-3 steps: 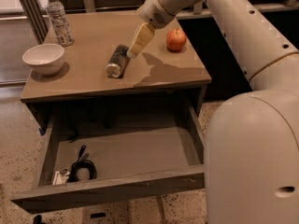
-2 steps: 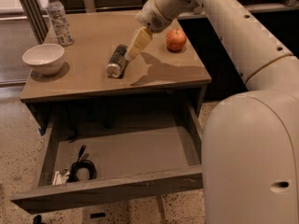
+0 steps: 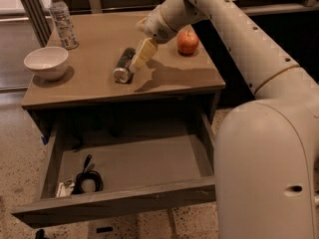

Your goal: Place redbull can into top drawer

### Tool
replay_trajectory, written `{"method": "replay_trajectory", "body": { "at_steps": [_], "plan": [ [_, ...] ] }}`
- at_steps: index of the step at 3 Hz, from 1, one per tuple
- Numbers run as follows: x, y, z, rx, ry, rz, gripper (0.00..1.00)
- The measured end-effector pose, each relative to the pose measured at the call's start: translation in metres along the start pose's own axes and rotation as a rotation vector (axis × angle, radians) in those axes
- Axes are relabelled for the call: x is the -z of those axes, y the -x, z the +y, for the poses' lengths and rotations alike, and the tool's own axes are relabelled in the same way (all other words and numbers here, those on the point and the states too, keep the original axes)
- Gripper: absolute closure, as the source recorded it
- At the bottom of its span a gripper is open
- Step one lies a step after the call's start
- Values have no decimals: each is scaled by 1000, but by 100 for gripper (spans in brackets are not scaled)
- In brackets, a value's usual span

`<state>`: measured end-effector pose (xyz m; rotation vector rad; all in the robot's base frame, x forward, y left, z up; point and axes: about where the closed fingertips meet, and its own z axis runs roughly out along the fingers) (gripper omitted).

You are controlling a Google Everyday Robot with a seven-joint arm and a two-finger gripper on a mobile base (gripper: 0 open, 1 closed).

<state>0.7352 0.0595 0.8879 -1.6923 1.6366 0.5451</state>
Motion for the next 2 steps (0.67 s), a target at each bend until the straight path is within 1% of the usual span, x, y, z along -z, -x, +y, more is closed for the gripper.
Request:
{"method": "replay_trajectory", "body": {
  "at_steps": [1, 2],
  "plan": [
    [-13, 0, 3, 23, 27, -10, 0],
    [-23, -1, 2, 12, 39, 6, 0]
  ]
}}
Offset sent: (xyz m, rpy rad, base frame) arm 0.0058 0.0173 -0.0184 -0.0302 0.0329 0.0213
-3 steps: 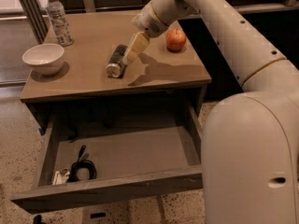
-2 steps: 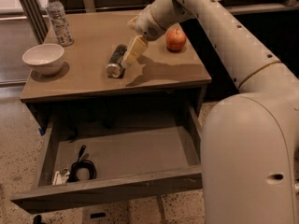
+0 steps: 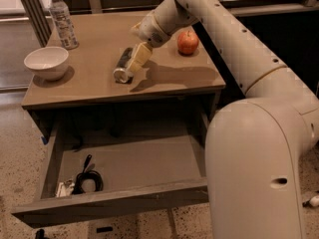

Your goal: Place redbull can into top drawer

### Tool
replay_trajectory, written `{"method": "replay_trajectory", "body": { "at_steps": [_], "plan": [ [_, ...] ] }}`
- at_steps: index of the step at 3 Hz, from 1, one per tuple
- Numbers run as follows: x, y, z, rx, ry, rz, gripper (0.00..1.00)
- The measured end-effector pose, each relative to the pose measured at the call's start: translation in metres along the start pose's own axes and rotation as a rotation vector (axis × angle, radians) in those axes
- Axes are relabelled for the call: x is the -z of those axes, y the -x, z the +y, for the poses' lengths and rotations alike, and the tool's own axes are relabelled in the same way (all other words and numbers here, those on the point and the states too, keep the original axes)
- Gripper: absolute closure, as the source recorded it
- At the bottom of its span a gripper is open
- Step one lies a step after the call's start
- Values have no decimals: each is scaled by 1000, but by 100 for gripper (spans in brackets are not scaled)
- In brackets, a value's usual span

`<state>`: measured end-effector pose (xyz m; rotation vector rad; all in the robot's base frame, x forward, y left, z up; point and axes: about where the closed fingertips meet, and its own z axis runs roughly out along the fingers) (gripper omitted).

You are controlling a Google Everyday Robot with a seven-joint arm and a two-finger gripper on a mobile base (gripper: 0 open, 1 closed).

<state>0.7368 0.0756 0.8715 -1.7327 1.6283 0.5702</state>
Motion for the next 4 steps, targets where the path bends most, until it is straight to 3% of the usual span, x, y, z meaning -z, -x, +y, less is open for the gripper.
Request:
{"method": "replay_trajectory", "body": {
  "at_steps": [2, 4],
  "plan": [
    [-2, 5, -4, -92, -48, 64, 0],
    [-7, 3, 0, -133, -51, 82, 0]
  ]
}}
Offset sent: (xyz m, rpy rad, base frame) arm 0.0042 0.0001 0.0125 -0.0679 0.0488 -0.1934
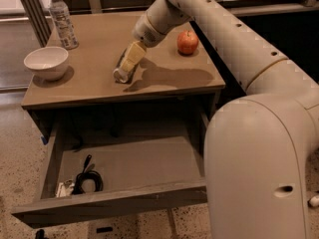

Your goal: Place redbull can into top drawer

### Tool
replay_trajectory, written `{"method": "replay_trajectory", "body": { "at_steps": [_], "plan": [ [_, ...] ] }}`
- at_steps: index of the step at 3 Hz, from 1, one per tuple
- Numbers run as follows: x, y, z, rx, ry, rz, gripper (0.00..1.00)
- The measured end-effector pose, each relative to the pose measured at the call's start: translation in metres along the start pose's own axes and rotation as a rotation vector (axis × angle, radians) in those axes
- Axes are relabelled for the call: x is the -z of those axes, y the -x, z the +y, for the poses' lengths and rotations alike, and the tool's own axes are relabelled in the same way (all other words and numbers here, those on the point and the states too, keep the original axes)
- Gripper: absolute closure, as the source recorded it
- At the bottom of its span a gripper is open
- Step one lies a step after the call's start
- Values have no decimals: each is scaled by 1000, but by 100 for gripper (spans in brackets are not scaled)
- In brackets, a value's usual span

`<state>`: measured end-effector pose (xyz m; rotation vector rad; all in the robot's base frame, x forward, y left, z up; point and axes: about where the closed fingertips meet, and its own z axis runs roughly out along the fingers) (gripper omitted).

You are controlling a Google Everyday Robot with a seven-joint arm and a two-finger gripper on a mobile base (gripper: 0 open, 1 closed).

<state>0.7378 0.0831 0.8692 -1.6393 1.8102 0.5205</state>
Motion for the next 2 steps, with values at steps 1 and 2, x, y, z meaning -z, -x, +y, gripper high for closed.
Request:
{"method": "replay_trajectory", "body": {
  "at_steps": [1, 2],
  "plan": [
    [-2, -1, 1, -2, 4, 1, 0],
    [-8, -5, 3, -9, 15, 8, 0]
  ]
}}
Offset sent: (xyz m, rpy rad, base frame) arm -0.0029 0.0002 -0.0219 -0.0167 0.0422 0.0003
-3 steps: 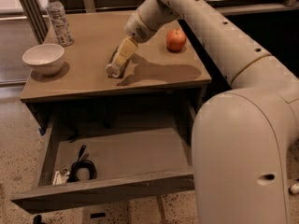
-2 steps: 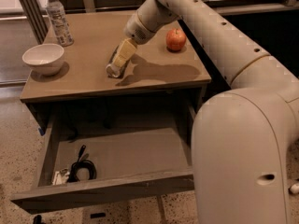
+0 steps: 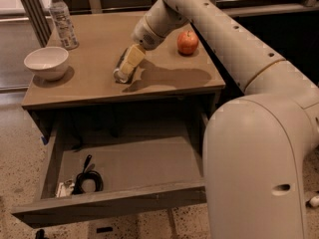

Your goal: Place redbull can into top drawer

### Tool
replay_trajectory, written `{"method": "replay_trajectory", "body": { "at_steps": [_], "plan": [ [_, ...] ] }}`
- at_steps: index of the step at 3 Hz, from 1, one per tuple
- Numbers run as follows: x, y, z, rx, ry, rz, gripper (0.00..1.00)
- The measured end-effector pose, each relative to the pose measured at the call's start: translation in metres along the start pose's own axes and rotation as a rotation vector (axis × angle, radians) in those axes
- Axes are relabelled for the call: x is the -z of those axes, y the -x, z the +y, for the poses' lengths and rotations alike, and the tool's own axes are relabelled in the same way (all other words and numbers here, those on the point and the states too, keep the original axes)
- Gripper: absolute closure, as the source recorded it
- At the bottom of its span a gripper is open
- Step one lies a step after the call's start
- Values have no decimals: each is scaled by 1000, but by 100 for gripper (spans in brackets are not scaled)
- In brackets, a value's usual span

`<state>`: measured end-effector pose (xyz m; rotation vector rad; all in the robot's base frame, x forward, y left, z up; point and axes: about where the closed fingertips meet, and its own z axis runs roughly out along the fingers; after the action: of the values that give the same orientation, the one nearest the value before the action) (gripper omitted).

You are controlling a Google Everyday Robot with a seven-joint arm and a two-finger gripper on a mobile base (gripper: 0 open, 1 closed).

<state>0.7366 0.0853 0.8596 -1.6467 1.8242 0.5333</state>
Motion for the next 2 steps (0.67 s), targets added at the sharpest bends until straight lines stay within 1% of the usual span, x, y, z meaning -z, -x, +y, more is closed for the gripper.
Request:
{"method": "replay_trajectory", "body": {
  "at_steps": [1, 2],
  "plan": [
    [-25, -10, 0, -21, 32, 27, 0],
    [-26, -10, 0, -22, 33, 28, 0]
  ]
}}
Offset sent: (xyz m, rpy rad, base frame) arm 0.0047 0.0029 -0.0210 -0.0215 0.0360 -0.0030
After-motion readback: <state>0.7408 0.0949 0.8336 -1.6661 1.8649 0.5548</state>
